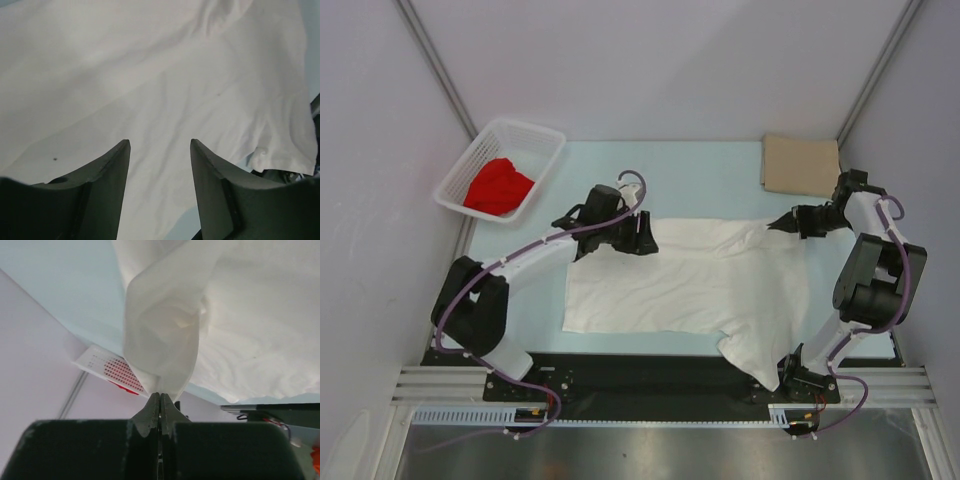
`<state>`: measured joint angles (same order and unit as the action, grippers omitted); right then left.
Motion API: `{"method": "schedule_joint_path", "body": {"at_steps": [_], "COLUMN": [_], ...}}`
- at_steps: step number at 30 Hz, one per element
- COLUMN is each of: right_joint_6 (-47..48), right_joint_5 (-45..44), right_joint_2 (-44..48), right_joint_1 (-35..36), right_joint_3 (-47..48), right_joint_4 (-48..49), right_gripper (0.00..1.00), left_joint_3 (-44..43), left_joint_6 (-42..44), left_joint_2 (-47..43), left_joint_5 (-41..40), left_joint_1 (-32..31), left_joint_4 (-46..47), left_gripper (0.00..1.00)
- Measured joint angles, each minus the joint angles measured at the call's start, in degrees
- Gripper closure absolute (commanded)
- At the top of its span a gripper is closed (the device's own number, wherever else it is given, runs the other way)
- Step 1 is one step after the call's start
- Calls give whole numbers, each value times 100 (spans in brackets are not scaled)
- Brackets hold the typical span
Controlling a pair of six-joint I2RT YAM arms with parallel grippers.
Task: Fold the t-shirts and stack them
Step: Fold the tshirt
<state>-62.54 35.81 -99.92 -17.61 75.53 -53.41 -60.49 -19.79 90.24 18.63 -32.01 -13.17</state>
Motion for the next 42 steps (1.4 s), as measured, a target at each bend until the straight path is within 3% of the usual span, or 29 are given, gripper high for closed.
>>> {"method": "schedule_joint_path", "body": {"at_steps": [9,20,24,25,27,28,31,35,42], "right_joint_6": [-1412,-3327,-3602,-3569,-3324,-3027,-1779,446,3213], "right_joint_5": [286,293,216,201,118,48,-358,-988,-1773], "right_joint_2": [7,-625,-1058,-1180,-1453,-1589,-1945,-1954,-1043], "right_joint_1": [26,260,404,433,474,476,424,382,804], "right_joint_3": [-243,-328,-109,-4,358,616,1665,2653,1620], "right_joint_4": [833,2208,2391,2398,2245,2129,1449,837,529], "right_gripper": [100,100,93,88,66,44,25,27,34], "left_joint_3": [-297,-297,-321,-334,-352,-352,-358,-396,-516], "left_joint_6": [-140,-66,-48,-44,-15,-11,-7,37,87], "left_joint_2": [304,310,391,422,496,520,555,555,621], "left_joint_5": [417,249,254,254,258,267,299,330,501], "left_joint_1": [-592,-586,-584,-575,-553,-542,-466,-317,-136], "left_joint_4": [411,149,63,48,31,17,-26,-46,-175], "left_gripper": [42,42,42,42,43,43,42,43,43]}}
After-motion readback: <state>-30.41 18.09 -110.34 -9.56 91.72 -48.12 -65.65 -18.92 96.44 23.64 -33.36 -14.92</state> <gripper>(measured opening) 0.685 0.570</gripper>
